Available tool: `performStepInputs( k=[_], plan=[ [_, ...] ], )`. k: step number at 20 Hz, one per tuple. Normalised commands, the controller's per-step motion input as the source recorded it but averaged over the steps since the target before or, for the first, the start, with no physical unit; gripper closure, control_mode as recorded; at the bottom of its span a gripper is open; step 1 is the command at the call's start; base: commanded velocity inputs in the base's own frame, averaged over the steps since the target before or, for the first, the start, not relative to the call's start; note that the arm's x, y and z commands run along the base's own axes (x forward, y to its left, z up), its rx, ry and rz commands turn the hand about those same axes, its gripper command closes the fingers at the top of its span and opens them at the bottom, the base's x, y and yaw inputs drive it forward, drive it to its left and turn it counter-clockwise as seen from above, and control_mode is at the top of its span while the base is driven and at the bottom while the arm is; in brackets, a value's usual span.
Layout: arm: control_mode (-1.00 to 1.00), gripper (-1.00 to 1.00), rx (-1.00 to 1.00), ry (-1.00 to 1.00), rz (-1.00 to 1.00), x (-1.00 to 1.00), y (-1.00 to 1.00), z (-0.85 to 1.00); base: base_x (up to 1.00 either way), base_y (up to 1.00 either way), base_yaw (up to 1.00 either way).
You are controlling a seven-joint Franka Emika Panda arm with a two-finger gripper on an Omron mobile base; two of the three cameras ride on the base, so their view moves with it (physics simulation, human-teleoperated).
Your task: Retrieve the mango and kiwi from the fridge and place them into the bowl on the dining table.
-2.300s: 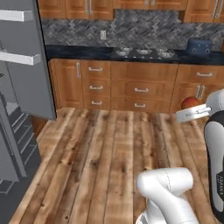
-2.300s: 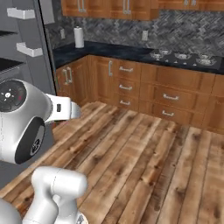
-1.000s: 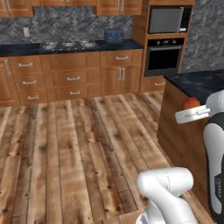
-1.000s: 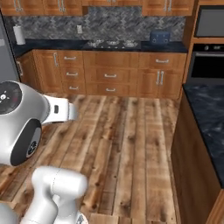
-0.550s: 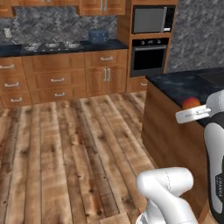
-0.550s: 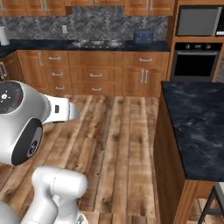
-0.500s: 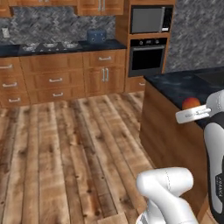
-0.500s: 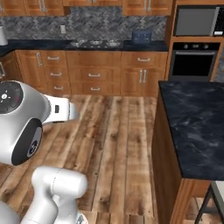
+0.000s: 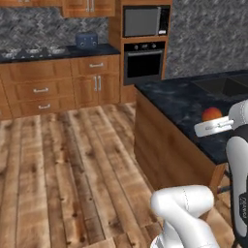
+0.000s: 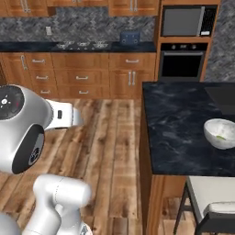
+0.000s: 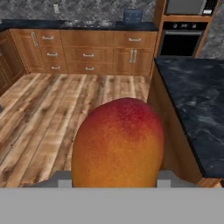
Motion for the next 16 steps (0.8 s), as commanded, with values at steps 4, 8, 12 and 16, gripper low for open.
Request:
performStepInputs(
  k=[4,8,12,16],
  plan=[
    [1.0,1.0,0.0,0.0,0.0,0.0,0.0,0.0,-0.07,-0.64,-0.13],
    [1.0,1.0,0.0,0.0,0.0,0.0,0.0,0.0,0.0,-0.61,-0.13],
    [1.0,1.0,0.0,0.0,0.0,0.0,0.0,0.0,0.0,-0.6,-0.14],
    [1.0,1.0,0.0,0.0,0.0,0.0,0.0,0.0,0.0,-0.65,-0.14]
  ],
)
